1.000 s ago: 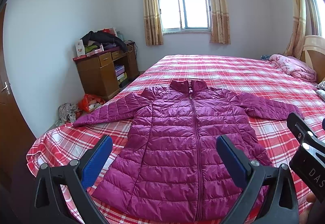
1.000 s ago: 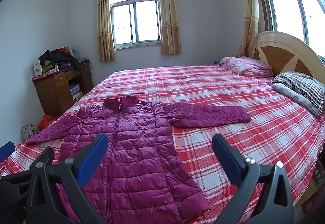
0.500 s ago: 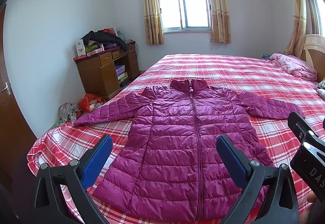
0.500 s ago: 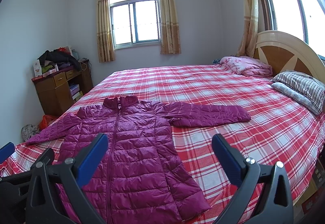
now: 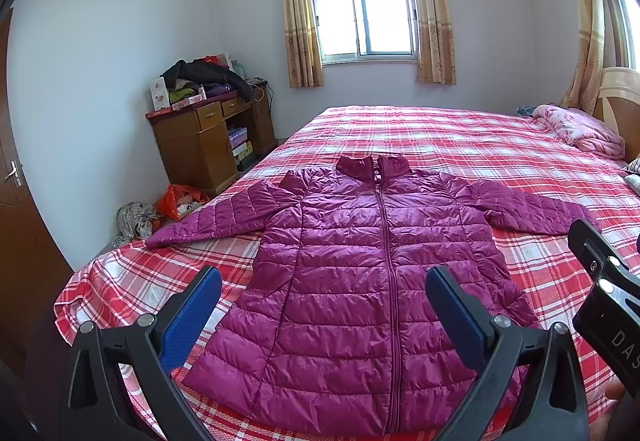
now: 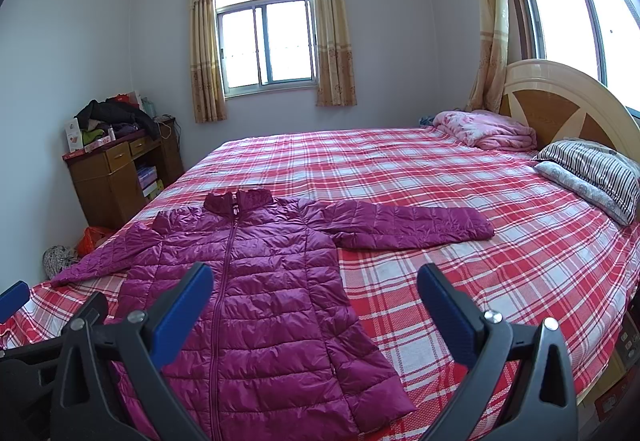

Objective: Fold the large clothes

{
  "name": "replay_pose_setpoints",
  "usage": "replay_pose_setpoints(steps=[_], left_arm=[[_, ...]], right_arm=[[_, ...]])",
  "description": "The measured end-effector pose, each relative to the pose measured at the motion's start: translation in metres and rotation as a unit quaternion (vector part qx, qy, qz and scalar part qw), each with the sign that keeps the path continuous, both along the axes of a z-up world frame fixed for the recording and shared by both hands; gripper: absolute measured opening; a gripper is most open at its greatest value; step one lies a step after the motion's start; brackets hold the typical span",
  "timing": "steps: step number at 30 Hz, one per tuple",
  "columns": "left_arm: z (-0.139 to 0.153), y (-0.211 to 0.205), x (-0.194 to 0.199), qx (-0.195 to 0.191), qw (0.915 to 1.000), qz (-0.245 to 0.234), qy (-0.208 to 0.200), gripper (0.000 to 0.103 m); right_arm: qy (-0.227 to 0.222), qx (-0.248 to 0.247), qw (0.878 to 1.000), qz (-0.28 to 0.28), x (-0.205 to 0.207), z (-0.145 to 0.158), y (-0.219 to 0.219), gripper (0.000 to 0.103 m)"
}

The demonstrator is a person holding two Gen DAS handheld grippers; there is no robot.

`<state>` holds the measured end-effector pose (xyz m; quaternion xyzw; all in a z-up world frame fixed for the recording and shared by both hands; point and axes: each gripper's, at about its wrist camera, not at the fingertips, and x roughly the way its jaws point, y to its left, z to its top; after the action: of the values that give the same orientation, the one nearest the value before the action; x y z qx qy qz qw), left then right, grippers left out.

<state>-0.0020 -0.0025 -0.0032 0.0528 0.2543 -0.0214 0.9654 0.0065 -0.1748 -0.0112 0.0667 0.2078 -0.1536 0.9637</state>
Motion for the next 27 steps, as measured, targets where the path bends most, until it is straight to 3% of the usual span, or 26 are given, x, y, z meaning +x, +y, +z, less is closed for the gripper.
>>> replay_pose_setpoints(steps=[27], left_arm=[[0.0002,-0.0006,-0.0007,0.000,1.0000,0.000,0.002,0.102]], right_arm=[[0.000,0.001,1.000,0.001,-0.0012,-0.0009,0.0008,0.103]])
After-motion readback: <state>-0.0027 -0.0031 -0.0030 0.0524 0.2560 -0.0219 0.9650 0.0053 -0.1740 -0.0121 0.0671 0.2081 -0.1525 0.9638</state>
